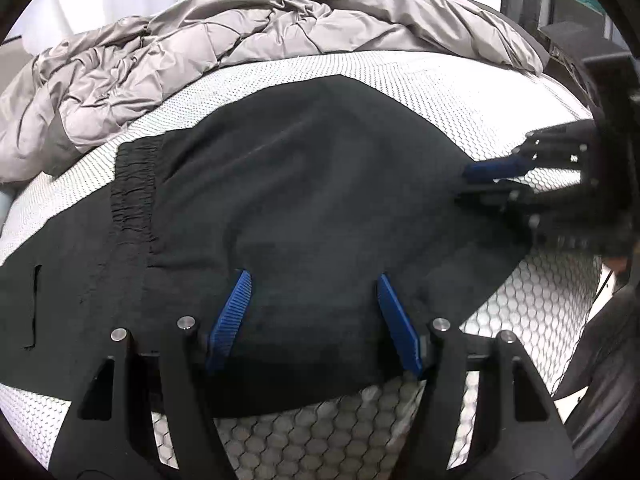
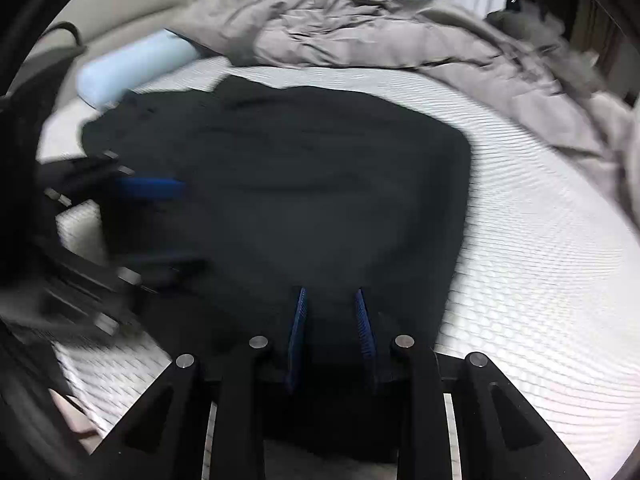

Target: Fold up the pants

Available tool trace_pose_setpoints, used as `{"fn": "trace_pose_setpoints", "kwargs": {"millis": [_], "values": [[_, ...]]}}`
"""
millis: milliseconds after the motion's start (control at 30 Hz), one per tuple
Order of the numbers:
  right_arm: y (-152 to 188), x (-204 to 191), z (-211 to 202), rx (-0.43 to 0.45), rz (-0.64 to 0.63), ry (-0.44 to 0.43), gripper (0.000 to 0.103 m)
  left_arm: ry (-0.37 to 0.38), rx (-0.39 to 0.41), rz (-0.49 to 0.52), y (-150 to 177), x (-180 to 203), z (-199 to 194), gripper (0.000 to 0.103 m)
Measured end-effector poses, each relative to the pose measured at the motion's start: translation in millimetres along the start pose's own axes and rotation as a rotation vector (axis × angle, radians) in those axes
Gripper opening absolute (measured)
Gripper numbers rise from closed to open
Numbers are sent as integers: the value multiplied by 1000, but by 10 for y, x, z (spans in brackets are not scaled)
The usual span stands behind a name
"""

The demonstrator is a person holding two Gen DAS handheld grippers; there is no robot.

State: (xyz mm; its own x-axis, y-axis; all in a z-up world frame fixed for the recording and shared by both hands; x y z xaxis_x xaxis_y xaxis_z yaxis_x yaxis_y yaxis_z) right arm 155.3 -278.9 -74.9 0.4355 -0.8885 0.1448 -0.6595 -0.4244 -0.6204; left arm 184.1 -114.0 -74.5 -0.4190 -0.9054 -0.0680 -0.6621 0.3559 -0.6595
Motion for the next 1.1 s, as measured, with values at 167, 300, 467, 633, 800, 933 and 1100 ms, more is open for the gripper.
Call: {"fn": "trace_pose_setpoints", "kwargs": {"millis": [167, 300, 467, 633, 800, 933, 1100], "values": [[137, 269, -126, -14, 45, 32, 30, -11, -3, -16, 50, -59, -67, 64], [14, 272, -273, 54, 127, -34, 30, -1, 4, -68, -36, -79, -189, 64], [-328, -138, 39, 56, 168, -92, 30, -5, -3, -150, -123, -268, -113, 64], [-348, -352, 255, 15, 128, -58, 35, -44, -18, -121, -30, -359, -42, 64], [-273, -33, 218, -8, 102, 68, 35, -80, -37, -155, 175, -621, -116, 64], [-220, 79, 160, -16, 110, 43, 35, -117, -41, -159, 171, -710, -206, 63], [-401, -35, 35, 31, 172, -80, 39, -69, 30, -188, -228, -713, -291, 63]]}}
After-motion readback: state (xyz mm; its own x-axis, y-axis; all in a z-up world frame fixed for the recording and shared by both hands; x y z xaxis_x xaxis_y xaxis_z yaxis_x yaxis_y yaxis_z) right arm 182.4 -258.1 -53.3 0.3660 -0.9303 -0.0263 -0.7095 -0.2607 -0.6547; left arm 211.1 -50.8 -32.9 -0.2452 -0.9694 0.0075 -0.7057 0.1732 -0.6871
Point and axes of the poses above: each gripper's, at about its wrist camera, not at the fingertips, and z roughly the way its jaws point, x to its right, y to its underside, the point moved 6 cm from there along z, roughly the way its jaws point, and after that the axes turned 1 degree about z, right-handed, at the moved point
